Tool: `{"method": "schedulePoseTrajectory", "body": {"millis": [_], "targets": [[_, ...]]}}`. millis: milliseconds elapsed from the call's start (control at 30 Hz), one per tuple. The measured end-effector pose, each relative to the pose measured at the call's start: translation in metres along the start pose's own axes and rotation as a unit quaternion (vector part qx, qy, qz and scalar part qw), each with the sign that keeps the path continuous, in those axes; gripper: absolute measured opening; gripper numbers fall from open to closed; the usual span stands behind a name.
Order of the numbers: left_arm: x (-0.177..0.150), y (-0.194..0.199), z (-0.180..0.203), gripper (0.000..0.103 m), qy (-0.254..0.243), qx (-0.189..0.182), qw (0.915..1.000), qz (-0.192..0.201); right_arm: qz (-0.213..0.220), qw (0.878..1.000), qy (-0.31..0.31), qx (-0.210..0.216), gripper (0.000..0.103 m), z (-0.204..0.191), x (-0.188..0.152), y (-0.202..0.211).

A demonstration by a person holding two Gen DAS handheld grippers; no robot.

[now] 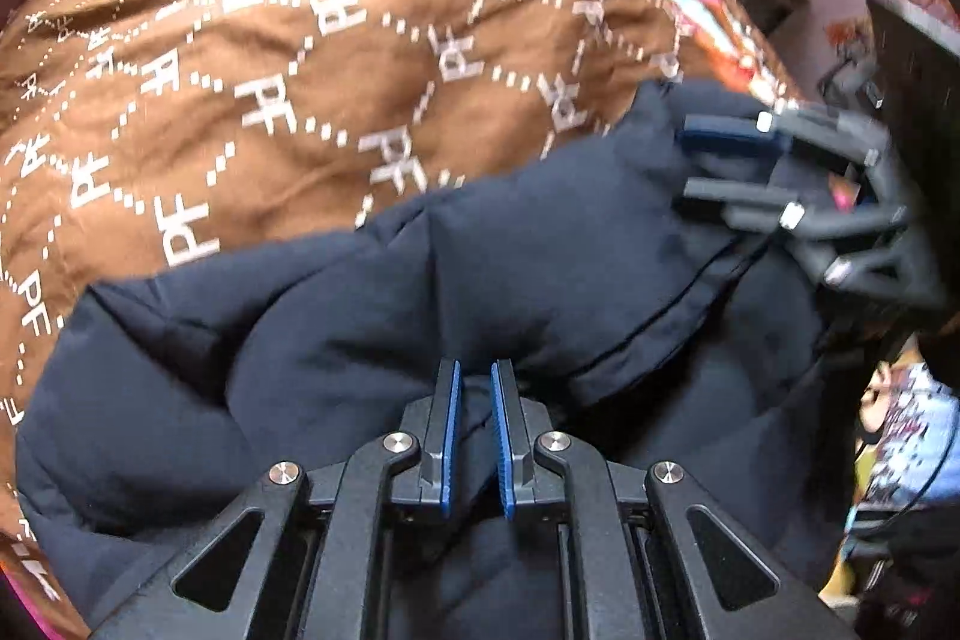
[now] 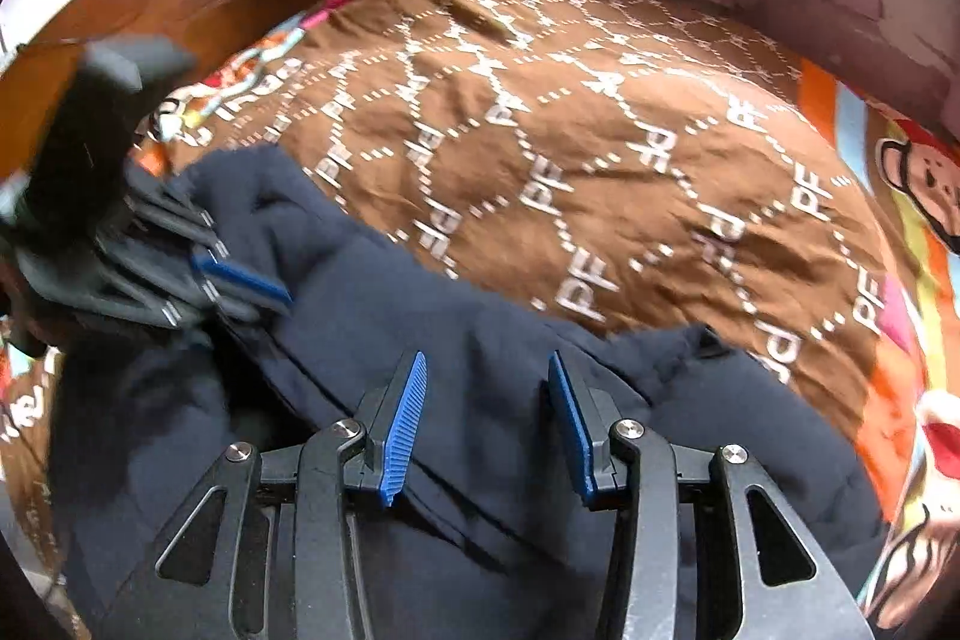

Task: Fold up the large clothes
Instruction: 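Lift the hem with both grippers and fold it toward the collar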

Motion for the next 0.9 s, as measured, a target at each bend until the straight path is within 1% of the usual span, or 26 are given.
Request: {"method": "schedulePoseTrajectory", "body": {"millis": [33, 67, 100, 133, 200, 267, 333, 433, 500, 533, 567, 600, 667, 733, 800, 900], "targets": [[-0.002, -0.004, 0.000, 0.010, -0.003, 0.008, 0.9999, -0.008, -0.012, 1.000, -0.012, 0.013, 0.038, 0.001, 0.003, -0.005], [-0.003, -0.008, -0.001, 0.009, -0.007, 0.014, 0.9998, -0.015, -0.033, 0.999, -0.020, 0.016, 0.036, 0.002, 0.002, -0.013], [-0.003, -0.012, -0.001, 0.007, -0.009, 0.021, 0.9995, -0.022, -0.059, 0.998, -0.025, 0.013, 0.033, 0.002, -0.001, -0.023], [-0.002, -0.015, 0.000, 0.006, -0.010, 0.026, 0.9993, -0.026, -0.075, 0.997, -0.029, 0.011, 0.032, 0.002, -0.005, -0.030], [-0.003, -0.021, 0.004, 0.005, -0.018, 0.041, 0.9985, -0.033, -0.088, 0.996, -0.030, 0.006, 0.032, 0.002, -0.011, -0.038], [-0.005, -0.031, 0.008, 0.004, -0.022, 0.057, 0.9974, -0.037, -0.098, 0.995, -0.018, -0.007, 0.032, -0.003, -0.015, -0.044], [-0.008, -0.038, 0.010, 0.003, -0.020, 0.065, 0.9970, -0.035, -0.104, 0.994, 0.001, -0.027, 0.032, -0.008, -0.021, -0.055], [-0.015, -0.046, 0.011, 0.003, 0.001, 0.076, 0.9969, -0.016, -0.095, 0.995, -0.001, -0.038, 0.032, -0.010, -0.026, -0.062], [-0.023, -0.041, 0.014, 0.003, 0.017, 0.081, 0.9966, 0.008, -0.077, 0.996, -0.009, -0.036, 0.032, -0.009, -0.031, -0.057], [-0.029, -0.036, 0.017, 0.003, 0.015, 0.087, 0.9959, 0.021, -0.063, 0.997, -0.008, -0.034, 0.032, -0.009, -0.035, -0.049], [-0.032, -0.034, 0.020, 0.003, 0.008, 0.094, 0.9952, 0.025, -0.056, 0.998, -0.008, -0.031, 0.032, -0.009, -0.038, -0.042], [-0.038, -0.031, 0.024, 0.003, -0.005, 0.106, 0.9940, 0.028, -0.053, 0.998, -0.009, -0.027, 0.032, -0.007, -0.043, -0.033], [-0.045, -0.033, 0.024, 0.003, -0.011, 0.112, 0.9935, 0.016, -0.057, 0.998, -0.001, -0.030, 0.031, -0.007, -0.048, -0.027], [-0.047, -0.038, 0.022, 0.003, 0.000, 0.109, 0.9941, 0.004, -0.063, 0.997, 0.013, -0.041, 0.031, -0.009, -0.054, -0.027], [-0.046, -0.044, 0.020, 0.003, 0.020, 0.109, 0.9939, 0.000, -0.069, 0.996, 0.010, -0.051, 0.031, -0.009, -0.052, -0.035], [-0.047, -0.046, 0.022, 0.003, 0.039, 0.113, 0.9926, 0.017, -0.063, 0.996, -0.001, -0.061, 0.031, -0.010, -0.050, -0.039]]}}
Point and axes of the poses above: each gripper's, at about its wrist camera, not at the fingertips, and y roughly against the way its jaws point, z to its right, x to its top, the point moved 1 cm from there along -y, roughly the way its jaws point, and after that the axes turned 2 degrees about -z, right-handed, at the moved point
